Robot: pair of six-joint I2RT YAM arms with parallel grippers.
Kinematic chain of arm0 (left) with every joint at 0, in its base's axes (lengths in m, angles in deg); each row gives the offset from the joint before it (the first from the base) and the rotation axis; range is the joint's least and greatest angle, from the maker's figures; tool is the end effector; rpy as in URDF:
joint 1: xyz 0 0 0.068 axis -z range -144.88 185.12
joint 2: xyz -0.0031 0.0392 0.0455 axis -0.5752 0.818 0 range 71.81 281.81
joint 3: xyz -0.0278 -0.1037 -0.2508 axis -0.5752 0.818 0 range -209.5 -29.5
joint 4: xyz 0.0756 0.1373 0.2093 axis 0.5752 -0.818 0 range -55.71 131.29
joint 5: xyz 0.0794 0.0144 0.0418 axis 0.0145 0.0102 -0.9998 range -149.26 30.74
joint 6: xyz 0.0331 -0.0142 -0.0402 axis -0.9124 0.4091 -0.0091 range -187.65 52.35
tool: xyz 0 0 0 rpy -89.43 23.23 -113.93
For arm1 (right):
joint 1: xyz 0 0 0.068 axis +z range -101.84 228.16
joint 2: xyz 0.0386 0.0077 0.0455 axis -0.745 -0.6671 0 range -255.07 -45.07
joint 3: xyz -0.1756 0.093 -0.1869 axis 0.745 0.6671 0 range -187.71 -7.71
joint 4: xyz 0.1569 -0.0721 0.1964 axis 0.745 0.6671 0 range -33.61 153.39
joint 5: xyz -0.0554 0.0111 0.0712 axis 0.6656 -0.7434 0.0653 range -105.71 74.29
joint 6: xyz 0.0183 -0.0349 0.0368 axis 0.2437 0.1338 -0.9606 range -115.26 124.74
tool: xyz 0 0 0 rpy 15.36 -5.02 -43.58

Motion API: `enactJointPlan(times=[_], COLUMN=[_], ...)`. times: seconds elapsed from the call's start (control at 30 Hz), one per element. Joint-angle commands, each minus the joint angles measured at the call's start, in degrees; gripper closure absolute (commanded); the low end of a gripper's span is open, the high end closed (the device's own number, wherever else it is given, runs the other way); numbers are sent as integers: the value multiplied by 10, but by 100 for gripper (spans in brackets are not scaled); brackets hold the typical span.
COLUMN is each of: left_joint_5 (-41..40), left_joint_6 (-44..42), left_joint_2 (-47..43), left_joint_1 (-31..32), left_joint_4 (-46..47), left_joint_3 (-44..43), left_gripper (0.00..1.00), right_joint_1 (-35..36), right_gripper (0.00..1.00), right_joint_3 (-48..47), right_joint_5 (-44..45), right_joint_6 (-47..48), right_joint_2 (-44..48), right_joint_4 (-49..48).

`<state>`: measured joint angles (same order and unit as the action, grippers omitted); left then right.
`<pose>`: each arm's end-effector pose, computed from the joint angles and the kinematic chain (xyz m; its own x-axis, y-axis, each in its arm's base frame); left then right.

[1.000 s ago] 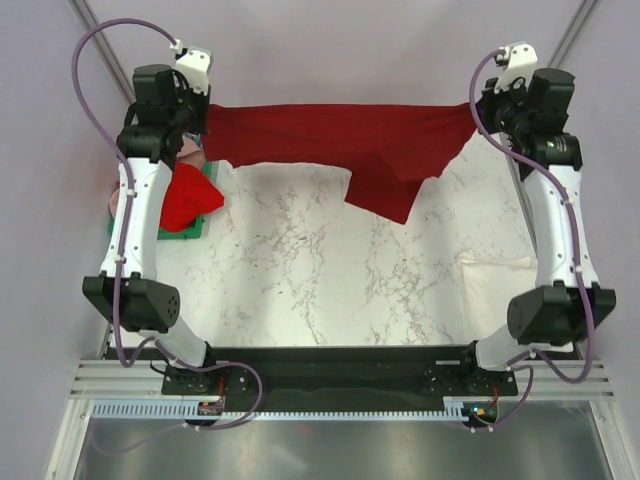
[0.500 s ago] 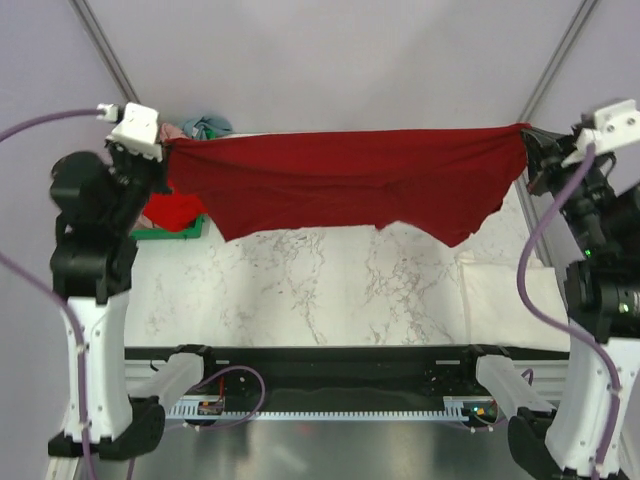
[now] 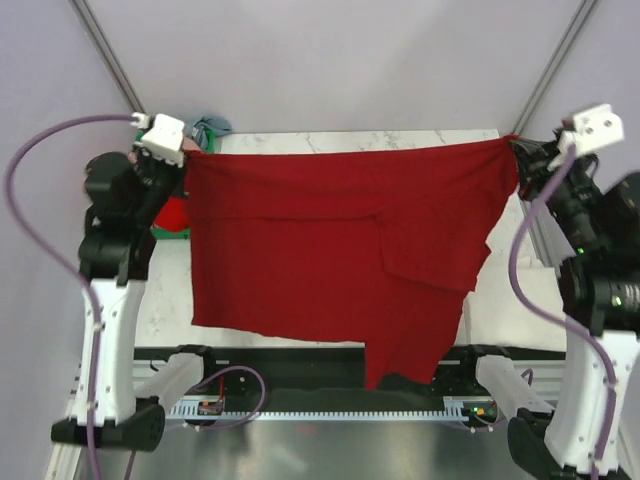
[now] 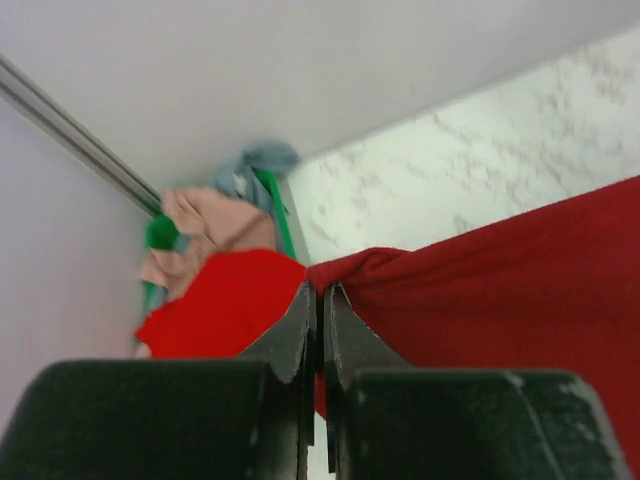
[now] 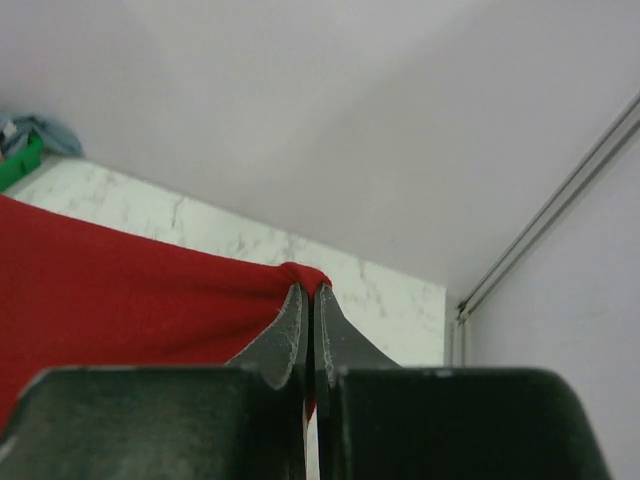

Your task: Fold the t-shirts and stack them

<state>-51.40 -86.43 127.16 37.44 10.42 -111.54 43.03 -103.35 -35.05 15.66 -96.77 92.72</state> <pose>0.1705 -0.0119 0.4863 -0.0122 0.3198 -0.9474 0.1906 0.9308 0.3118 0.0985 0.0030 0.5481 0.1754 -0.1952 -0.9649 -0.2133 0.9493 -0.2308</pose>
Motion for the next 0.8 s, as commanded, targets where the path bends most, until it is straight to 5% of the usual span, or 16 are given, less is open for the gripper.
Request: enactJointPlan(times=[0.0, 0.23, 0.4, 0.6, 0.77], left_joint_5=[17, 68, 62, 44, 26], left_joint_6=[-33, -27, -22, -10, 1], left_joint_2=[59, 220, 432, 629, 701], left_joint_1=[-4, -3, -2, -3, -5], left_joint_4=[25, 61, 91, 51, 46], left_joint_3=[52, 130, 48, -117, -207], left_gripper=[98, 98, 98, 98, 98], right_joint_1=[-3, 10, 34, 36, 36], right_gripper=[100, 100, 100, 100, 100], right_joint_3=[68, 221, 268, 136, 0], right_joint_5=[-24, -45, -2, 32, 65], right_joint_6=[9, -4, -6, 0, 19], right_joint_2=[-59, -160, -321, -533, -669], right_joint_4=[-35, -136, -230, -254, -253])
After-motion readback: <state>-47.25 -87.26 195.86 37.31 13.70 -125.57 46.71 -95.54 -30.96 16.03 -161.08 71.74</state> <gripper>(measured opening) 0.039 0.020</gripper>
